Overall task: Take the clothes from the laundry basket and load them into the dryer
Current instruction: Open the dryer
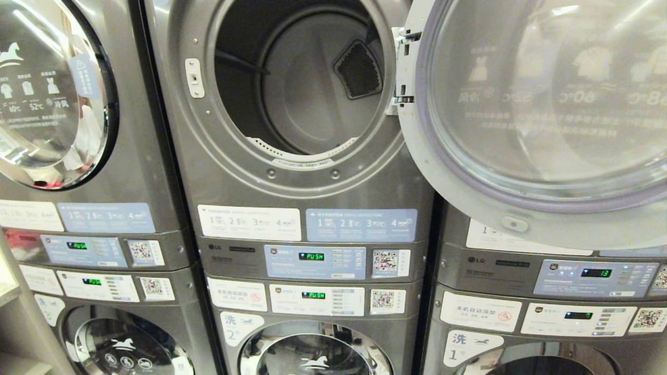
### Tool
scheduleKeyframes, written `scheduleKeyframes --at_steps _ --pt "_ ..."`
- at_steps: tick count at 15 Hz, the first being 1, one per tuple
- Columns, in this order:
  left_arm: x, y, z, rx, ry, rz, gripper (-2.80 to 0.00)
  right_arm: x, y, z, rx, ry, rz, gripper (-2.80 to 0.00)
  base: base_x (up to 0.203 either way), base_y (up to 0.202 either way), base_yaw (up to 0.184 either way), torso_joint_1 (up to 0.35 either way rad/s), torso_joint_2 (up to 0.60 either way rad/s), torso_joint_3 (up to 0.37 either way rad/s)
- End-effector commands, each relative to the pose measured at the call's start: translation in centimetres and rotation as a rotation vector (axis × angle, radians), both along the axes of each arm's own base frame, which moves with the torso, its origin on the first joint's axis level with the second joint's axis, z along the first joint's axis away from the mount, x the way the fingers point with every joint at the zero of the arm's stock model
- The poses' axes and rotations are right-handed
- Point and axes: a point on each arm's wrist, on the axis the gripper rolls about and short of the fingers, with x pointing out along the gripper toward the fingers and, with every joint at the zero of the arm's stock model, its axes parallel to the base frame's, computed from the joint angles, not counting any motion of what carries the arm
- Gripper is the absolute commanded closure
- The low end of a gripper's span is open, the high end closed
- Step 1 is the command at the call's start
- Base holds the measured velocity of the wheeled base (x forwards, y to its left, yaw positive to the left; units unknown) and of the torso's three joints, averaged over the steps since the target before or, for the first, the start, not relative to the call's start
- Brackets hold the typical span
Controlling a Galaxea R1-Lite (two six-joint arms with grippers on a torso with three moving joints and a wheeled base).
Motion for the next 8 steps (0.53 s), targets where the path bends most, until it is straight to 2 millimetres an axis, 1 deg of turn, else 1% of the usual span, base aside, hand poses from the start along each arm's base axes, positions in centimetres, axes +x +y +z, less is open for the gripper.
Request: scheduleKeyframes --at_steps 1,8 --pt "-0.02 0.0 0.0 0.0 -0.002 0.001 0.0 -0.02 0.0 0.01 0.0 -0.004 0.002 0.0 0.0 0.0 0.0 0.0 0.0 0.0" --pt "-0.02 0.0 0.0 0.0 -0.002 0.001 0.0 -0.02 -0.01 0.01 0.008 -0.004 -0.001 0.0 0.0 0.0 0.0 0.0 0.0 0.0"
